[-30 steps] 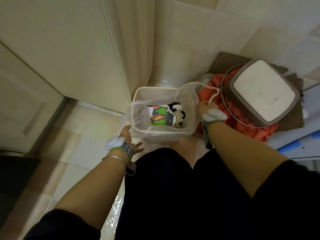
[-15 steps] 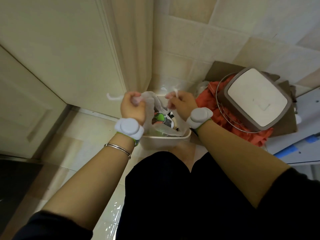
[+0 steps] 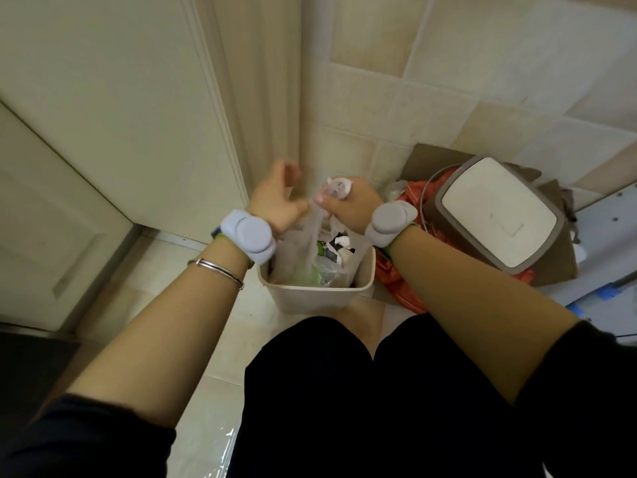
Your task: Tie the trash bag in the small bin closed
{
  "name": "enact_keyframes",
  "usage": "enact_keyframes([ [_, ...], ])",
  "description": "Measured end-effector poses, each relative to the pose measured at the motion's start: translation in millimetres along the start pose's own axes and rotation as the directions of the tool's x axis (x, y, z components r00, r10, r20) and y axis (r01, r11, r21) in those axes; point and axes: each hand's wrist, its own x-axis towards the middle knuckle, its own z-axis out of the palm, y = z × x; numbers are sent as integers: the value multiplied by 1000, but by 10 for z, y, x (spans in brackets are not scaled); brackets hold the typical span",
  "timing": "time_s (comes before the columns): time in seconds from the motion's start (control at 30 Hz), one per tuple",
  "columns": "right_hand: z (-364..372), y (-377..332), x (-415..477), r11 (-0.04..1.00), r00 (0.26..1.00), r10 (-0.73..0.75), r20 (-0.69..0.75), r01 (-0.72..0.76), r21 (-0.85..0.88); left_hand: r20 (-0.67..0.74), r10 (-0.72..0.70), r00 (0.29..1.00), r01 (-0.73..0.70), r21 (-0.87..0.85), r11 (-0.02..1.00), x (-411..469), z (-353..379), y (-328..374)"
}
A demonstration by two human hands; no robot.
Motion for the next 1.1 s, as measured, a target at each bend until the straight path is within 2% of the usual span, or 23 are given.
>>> enact_keyframes([
  [0.07,-17,-51,-18,993,995,-95,9,95,-71,249,-67,966,17,198,980,-26,178,-71],
  [0.13,-74,-104,-34,979,987,-162,9,162,-127,313,-74,947,46,94,995,-55,333,-68],
  [0.2,-137,-105,-29,963,984,-180,-17,172,-209,251,-76,965,85,-24,996,-27,420,-93],
  [0.27,-190,-127,-51,917,974,-218,-56,185,-353,122,-151,981,159,-61,985,112,460,-218],
  [0.33,-259,-176,-79,823,961,-275,-32,218,-525,27,-280,960,282,-70,957,228,458,-306],
  [0.37,-276,-201,-95,764,952,-307,24,261,-590,33,-308,951,310,-60,949,254,450,-320],
  [0.43,-277,-266,-114,607,903,-371,214,411,-681,126,-266,956,263,37,964,317,453,-351],
  [0.47,-254,-322,-117,511,856,-404,323,504,-696,235,-206,950,170,166,971,326,438,-341],
  [0.53,-190,-430,-84,337,765,-424,484,630,-700,488,-153,860,-53,384,922,238,428,-265],
  [0.57,-154,-471,-37,292,744,-410,528,655,-697,546,-160,822,-88,400,912,196,448,-236],
  [0.6,-120,-513,21,288,738,-400,543,664,-690,554,-155,818,-82,379,922,167,465,-204],
  [0.67,-63,-548,145,352,772,-367,518,631,-691,453,-142,880,-2,303,953,165,501,-155],
  [0.7,-62,-554,197,415,803,-359,476,594,-689,405,-148,902,69,204,977,189,510,-179],
  [0.73,-87,-534,233,501,829,-368,421,558,-662,369,-148,918,150,23,988,180,500,-166],
  [0.77,-126,-510,255,590,852,-384,357,523,-615,374,-151,915,231,-181,956,209,458,-218],
  [0.8,-182,-488,257,671,876,-385,289,481,-564,388,-151,909,312,-392,866,255,404,-276],
  [0.87,-323,-421,237,775,917,-351,191,399,-491,390,-184,902,407,-627,665,368,330,-449],
  [0.93,-424,-366,182,793,929,-308,207,371,-484,380,-229,896,437,-669,601,417,283,-556],
  [0.97,-437,-356,138,789,925,-294,240,377,-486,370,-210,905,415,-656,630,424,282,-583],
  [1.03,-396,-411,68,754,893,-306,330,439,-489,393,-140,909,357,-557,750,442,318,-584],
  [1.1,-267,-506,78,686,849,-325,418,515,-514,493,-100,864,236,-223,946,407,383,-472],
])
